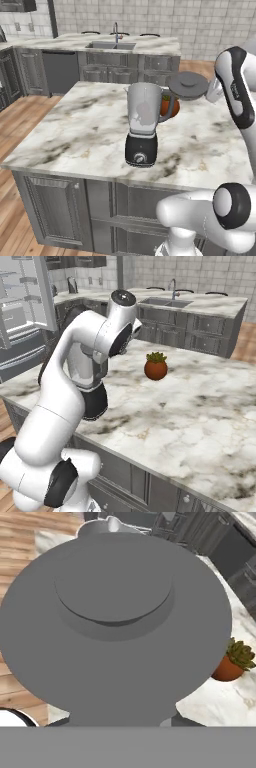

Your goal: Grab the onions from the fridge, place them in the blender, close the lid, and turn on the blender to create a marinade.

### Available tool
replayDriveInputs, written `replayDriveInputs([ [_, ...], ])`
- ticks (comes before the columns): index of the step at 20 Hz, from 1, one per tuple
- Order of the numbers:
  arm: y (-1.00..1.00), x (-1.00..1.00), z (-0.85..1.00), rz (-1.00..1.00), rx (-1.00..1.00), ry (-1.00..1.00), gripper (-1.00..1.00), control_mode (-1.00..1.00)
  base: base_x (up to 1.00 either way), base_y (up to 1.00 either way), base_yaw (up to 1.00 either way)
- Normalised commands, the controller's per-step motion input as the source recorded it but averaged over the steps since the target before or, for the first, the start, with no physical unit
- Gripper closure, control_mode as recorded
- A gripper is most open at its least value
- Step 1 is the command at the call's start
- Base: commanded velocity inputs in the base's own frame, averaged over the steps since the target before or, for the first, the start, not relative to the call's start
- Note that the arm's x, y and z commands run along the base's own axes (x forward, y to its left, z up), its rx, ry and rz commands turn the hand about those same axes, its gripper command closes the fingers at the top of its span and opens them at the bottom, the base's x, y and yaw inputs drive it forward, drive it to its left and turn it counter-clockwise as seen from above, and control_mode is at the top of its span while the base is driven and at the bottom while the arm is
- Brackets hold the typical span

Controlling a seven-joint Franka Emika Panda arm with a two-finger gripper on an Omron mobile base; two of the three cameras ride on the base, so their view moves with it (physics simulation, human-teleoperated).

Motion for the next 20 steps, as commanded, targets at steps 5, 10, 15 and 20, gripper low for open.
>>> replayDriveInputs([
  [5,0.45,0.23,0.18,0.00,0.01,0.11,1.00,-1.00,0.00,0.00,0.00],
  [10,0.45,0.26,0.09,0.00,0.00,0.10,1.00,-1.00,0.00,0.00,0.00],
  [15,0.46,0.26,0.05,0.00,0.00,0.11,1.00,-1.00,0.00,0.00,0.00],
  [20,0.50,0.23,0.00,0.00,0.00,0.09,1.00,-1.00,0.00,0.00,0.00],
])
